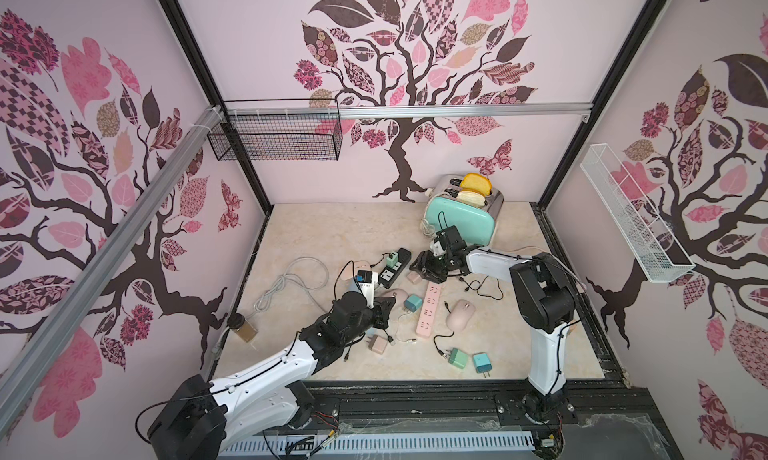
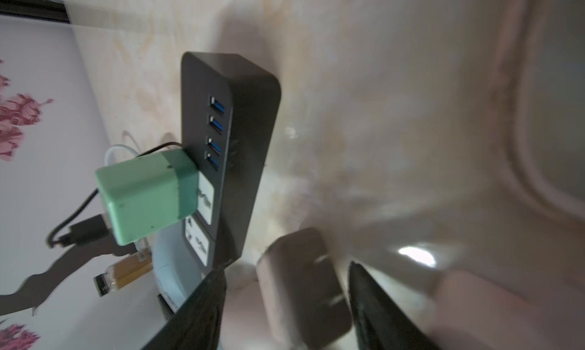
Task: Unplug the wireless mouse
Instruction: Place the plug at the center of the board.
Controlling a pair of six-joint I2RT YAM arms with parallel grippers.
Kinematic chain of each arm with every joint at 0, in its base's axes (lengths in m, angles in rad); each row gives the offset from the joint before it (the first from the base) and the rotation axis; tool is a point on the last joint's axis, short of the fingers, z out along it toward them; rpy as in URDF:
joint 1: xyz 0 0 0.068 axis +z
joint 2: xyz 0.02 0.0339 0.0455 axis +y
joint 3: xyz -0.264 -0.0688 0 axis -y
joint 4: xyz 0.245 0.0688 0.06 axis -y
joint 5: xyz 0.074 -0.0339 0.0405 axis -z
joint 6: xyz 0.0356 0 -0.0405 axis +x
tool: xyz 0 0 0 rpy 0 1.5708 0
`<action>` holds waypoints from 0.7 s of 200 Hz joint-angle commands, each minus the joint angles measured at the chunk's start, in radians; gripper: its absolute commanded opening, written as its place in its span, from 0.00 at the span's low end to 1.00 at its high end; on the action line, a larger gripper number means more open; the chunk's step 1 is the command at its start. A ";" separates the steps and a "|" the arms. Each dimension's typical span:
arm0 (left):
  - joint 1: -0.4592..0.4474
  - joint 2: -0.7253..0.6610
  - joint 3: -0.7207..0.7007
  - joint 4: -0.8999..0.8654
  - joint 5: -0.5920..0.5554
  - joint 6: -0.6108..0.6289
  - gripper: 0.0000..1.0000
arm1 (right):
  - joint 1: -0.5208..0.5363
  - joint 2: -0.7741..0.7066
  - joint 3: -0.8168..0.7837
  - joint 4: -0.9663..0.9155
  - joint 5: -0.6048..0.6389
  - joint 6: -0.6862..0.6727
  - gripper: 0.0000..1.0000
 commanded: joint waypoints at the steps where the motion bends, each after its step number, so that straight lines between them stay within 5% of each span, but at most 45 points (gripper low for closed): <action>1: 0.038 0.000 0.025 -0.027 -0.005 -0.060 0.00 | -0.001 -0.141 -0.082 0.085 0.023 -0.015 0.70; 27: 0.075 0.019 0.090 -0.074 0.000 -0.119 0.00 | 0.021 -0.361 -0.385 0.407 -0.058 -0.016 0.72; 63: 0.078 0.097 0.180 -0.099 0.027 -0.196 0.00 | 0.209 -0.544 -0.611 0.629 0.056 -0.143 0.72; 94: 0.081 0.152 0.219 -0.082 0.061 -0.245 0.00 | 0.345 -0.558 -0.608 0.692 0.184 -0.214 0.73; 140: 0.088 0.160 0.238 -0.086 0.086 -0.300 0.00 | 0.351 -0.483 -0.575 0.776 0.251 -0.212 0.71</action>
